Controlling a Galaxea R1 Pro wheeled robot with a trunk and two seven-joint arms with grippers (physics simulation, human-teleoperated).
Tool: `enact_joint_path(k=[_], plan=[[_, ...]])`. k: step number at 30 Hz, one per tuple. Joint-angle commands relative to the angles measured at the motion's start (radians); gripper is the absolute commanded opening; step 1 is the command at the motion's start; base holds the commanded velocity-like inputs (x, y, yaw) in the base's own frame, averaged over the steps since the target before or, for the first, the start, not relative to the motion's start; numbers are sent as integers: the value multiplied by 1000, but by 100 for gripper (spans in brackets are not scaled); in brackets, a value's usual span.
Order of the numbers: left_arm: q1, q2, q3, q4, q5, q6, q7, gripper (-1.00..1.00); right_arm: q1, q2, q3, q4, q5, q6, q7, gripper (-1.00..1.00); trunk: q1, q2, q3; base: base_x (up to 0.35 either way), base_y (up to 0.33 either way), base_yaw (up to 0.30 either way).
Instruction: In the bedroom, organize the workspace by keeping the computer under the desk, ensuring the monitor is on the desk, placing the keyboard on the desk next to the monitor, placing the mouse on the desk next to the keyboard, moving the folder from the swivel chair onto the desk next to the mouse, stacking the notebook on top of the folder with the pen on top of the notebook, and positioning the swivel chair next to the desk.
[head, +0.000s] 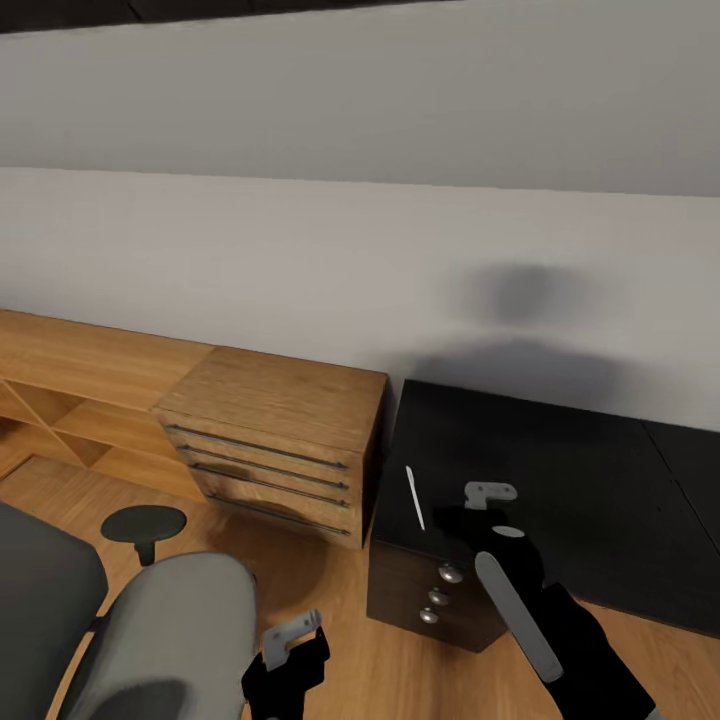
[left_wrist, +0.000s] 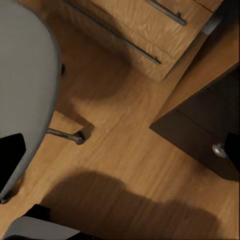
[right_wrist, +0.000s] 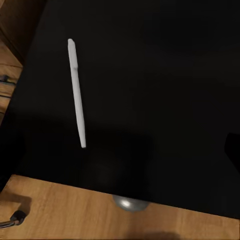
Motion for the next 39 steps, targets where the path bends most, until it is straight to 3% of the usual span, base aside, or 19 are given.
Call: enact_joint_path(k=[1,6,16,28,39], plan=[[-1,-2,-8,-8,1,7,7,100,-7,5,4,5,-4,-4,-4,100,0,-2,-2,0,0,0],[-1,-3,-31,-32,1,7,7,100,-35,7,7,33,22,-32,24,100,0,-2,-2,0,0,0],[-1,10,-57,-54,1,7,8,100,4,5,16,-1,-19,18,-22,100,0,-2,-2,0,0,0],[-1,12,-61,-58,2,7,8,100,31,7,20,-69,-23,31,-35,100,0,-2,-2,0,0,21],[-1,12,-61,-59,3,7,8,100,31,5,18,-80,-23,-21,-35,100,0,-2,-2,0,0,221]])
